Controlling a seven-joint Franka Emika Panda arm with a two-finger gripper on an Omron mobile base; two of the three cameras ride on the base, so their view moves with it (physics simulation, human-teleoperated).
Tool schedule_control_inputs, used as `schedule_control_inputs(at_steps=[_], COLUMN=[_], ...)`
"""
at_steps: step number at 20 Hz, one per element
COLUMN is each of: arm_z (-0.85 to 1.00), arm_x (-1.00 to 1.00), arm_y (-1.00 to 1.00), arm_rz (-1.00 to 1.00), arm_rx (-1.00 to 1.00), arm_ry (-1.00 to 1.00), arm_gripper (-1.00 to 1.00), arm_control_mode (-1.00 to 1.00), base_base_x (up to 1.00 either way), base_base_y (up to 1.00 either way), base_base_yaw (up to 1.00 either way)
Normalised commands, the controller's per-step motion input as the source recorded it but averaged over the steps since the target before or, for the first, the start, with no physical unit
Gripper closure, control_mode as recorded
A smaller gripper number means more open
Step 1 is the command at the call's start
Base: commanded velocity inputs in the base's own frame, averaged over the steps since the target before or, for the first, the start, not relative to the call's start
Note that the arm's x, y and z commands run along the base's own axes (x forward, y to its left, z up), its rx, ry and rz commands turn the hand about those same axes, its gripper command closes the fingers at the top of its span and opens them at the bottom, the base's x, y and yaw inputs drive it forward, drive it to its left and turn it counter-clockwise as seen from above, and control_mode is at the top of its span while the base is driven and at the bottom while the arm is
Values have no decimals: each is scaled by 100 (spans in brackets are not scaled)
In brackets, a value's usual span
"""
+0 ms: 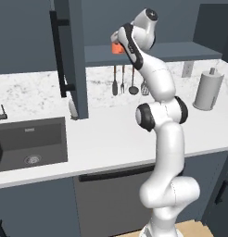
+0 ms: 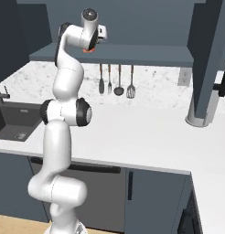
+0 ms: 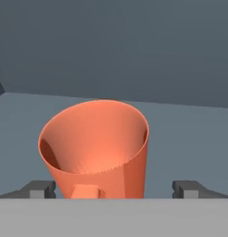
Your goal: Gather all objects into one cabinet and sort the glasses and bowls to opposite sides.
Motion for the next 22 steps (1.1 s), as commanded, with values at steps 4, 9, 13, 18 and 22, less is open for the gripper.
schedule_control_inputs(at_steps=[4,9,13,18,22], arm_z=[-4,-11,-12,-6,-26], arm_x=[0,0,-13,-36,-56], arm_y=[3,12,9,0,0], arm_rz=[0,0,0,0,0], arm_rx=[0,0,0,0,0], arm_ry=[-2,-1,-5,-9,-5], arm_gripper=[-100,-100,-100,-100,-100], arm_control_mode=[-100,-100,-100,-100,-100], base_base_x=[0,0,0,0,0], base_base_y=[0,0,0,0,0], base_base_yaw=[0,0,0,0,0])
